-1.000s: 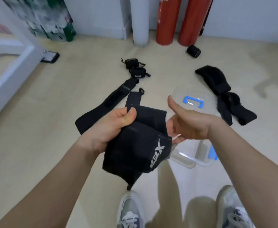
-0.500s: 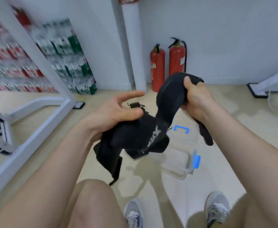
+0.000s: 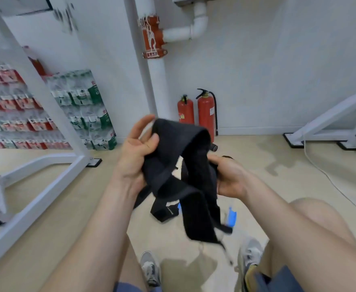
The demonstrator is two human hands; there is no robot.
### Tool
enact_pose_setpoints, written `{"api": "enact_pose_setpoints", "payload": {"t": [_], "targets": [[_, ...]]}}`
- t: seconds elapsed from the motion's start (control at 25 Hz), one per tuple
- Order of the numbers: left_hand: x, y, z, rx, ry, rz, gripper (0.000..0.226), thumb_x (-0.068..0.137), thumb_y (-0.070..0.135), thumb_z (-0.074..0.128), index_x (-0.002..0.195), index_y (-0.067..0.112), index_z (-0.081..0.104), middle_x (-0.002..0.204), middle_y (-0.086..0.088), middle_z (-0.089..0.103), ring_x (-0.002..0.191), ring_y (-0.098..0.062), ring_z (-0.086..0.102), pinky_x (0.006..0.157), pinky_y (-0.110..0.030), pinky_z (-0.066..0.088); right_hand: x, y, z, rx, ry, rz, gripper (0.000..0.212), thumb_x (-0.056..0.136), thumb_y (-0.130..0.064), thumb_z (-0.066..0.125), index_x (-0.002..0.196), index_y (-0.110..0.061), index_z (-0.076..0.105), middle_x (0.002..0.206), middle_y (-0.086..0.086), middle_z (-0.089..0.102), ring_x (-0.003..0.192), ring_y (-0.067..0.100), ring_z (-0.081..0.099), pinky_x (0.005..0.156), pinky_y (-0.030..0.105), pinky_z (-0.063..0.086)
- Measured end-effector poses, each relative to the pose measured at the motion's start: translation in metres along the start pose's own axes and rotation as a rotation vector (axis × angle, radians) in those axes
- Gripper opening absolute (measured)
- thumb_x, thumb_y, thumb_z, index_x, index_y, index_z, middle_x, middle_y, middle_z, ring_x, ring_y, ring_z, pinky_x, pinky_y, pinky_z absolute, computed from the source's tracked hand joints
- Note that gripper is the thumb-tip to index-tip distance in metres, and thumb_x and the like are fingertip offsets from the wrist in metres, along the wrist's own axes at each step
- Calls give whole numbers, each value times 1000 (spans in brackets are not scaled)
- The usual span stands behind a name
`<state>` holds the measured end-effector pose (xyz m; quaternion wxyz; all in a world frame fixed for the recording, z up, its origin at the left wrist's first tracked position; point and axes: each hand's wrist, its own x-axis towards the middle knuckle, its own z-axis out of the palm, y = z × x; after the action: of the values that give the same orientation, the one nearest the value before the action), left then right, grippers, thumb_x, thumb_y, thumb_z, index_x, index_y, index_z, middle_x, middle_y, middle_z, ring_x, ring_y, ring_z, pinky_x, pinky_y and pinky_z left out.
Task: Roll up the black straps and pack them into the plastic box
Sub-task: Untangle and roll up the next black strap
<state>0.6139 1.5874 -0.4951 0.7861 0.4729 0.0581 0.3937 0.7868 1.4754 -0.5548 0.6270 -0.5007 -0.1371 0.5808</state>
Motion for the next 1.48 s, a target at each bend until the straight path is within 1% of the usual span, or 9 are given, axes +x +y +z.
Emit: {"api": "enact_pose_setpoints", "payload": {"t": [0.12, 0.36, 0.64, 0.76, 0.92, 1.12, 1.28, 1.36, 1.48], "targets": [[0, -15, -5, 112, 21, -56, 45, 71, -9, 58, 88, 26, 79, 87, -2, 75, 75, -15, 72, 64, -26, 59, 7, -14, 1, -11, 34, -69, 35, 100, -31, 53, 122, -7, 67, 116, 11, 72, 104, 26, 70, 87, 37, 57], [51, 6, 6, -78, 20, 111, 50, 77, -10, 50, 92, 27, 80, 102, -1, 76, 91, -16, 73, 68, -28, 60, 61, -18, -24, -78, 410, -26, 26, 99, -19, 56, 120, -5, 61, 102, 14, 72, 92, 28, 69, 71, 35, 54], [54, -55, -44, 531, -24, -92, 51, 70, -10, 62, 90, 33, 80, 109, 8, 75, 106, -11, 68, 87, -25, 54, 99, -39, -11, -23, 7, 97, 31, 96, -38, 58, 97, -9, 67, 98, 14, 73, 85, 28, 70, 81, 37, 55], [59, -68, -58, 477, 160, -145, 52, 79, -15, 56, 97, 29, 77, 103, 2, 74, 93, -17, 70, 79, -30, 59, 99, -40, -9, -77, -252, 57, 61, 84, -59, 65, 117, -8, 67, 122, 19, 68, 111, 33, 66, 97, 45, 51], [70, -62, -64, 192, 365, -180, 52, 91, -19, 41, 108, 22, 68, 89, -7, 72, 76, -20, 71, 70, -36, 61, 102, -39, -4, -335, -588, -114, 48, 83, 9, 66, 128, -6, 58, 125, 14, 66, 117, 28, 63, 94, 36, 54], [74, -41, -63, 32, 191, -172, 60, 89, -16, 43, 134, 22, 57, 82, -5, 66, 58, -15, 65, 54, -27, 57, 125, -28, 9, -842, -49, -404, 50, 84, 9, 64, 123, -22, 61, 114, -2, 71, 109, 17, 65, 97, 35, 53], [60, -21, -79, 324, -102, -197, 77, 79, -13, 64, 141, 31, 51, 101, -10, 65, 74, -20, 69, 63, -29, 59, 149, -39, -9, -930, 488, -738, 22, 84, -1, 58, 103, -6, 69, 101, 10, 71, 96, 26, 67, 88, 47, 57], [53, -20, -85, 535, -155, -293, 82, 76, -10, 65, 142, 36, 48, 101, -7, 65, 72, -20, 68, 60, -28, 58, 145, -44, -10, -884, 546, -801, 23, 88, -3, 60, 110, -4, 68, 104, 8, 70, 98, 21, 66, 91, 40, 56], [47, -26, -85, 685, -281, -512, 75, 80, 4, 66, 144, 34, 40, 115, -4, 71, 89, -26, 72, 74, -31, 58, 132, -44, 2, -729, 367, -849, 22, 88, -9, 65, 110, -9, 70, 105, 1, 72, 101, 17, 68, 93, 38, 55]]}}
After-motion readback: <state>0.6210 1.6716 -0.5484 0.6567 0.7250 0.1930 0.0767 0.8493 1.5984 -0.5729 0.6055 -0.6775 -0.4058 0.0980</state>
